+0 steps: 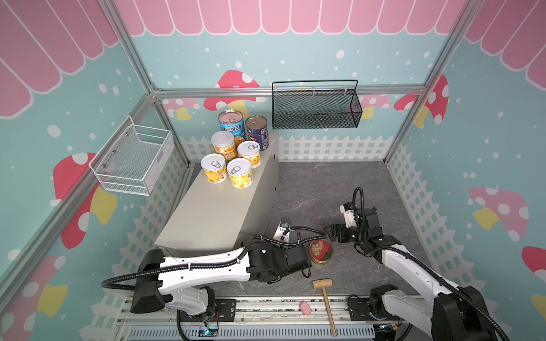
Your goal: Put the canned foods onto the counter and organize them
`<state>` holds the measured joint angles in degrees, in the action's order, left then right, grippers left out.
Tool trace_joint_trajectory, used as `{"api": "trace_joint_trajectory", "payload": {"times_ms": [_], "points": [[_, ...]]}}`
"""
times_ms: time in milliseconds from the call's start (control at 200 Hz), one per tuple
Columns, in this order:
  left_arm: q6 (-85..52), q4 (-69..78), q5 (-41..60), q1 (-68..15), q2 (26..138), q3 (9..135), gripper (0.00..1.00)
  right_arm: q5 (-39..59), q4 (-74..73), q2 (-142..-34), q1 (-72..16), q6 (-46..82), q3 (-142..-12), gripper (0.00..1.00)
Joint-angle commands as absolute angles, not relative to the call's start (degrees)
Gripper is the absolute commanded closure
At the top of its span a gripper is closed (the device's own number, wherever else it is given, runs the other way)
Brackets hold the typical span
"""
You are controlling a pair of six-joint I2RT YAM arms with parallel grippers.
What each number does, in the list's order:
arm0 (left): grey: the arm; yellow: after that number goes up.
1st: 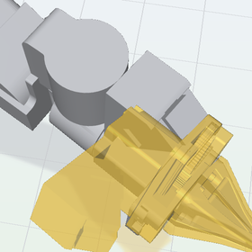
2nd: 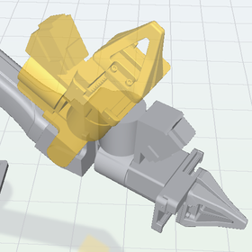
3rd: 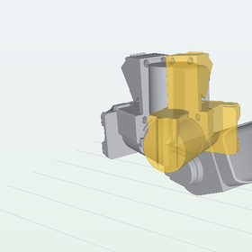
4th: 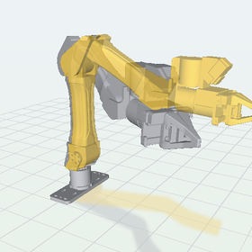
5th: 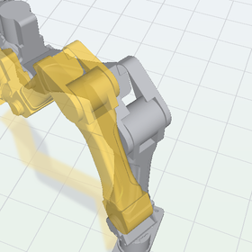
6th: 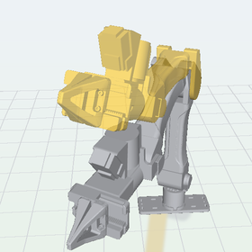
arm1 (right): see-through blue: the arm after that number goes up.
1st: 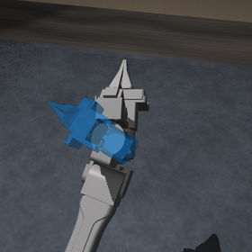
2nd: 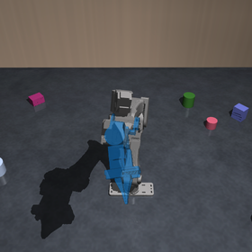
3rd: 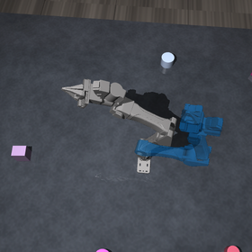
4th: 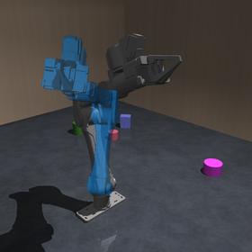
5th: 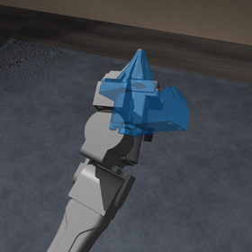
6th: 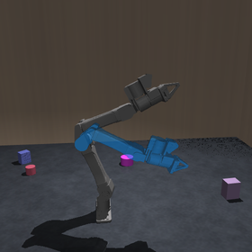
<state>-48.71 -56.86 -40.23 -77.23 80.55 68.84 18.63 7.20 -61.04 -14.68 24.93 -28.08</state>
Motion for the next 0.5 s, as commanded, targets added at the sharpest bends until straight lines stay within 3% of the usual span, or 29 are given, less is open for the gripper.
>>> {"api": "trace_joint_trajectory", "payload": {"times_ms": [0, 290, 495], "points": [[-43.5, -48.6, -36.0, -78.5, 83.5, 71.0, 0.03, 17.8, 8.8, -59.1, -14.6, 25.0, -26.0, 0.08], [-41.6, -37.2, -28.1, -76.7, 89.6, 69.9, 0.03, 13.6, 12.0, -53.8, -14.6, 30.3, -22.6, 0.10], [-42.3, -26.9, -17.0, -71.6, 90.0, 63.6, 0.03, 11.7, 12.9, -48.4, -14.6, 35.2, -19.9, 0.12]]}}
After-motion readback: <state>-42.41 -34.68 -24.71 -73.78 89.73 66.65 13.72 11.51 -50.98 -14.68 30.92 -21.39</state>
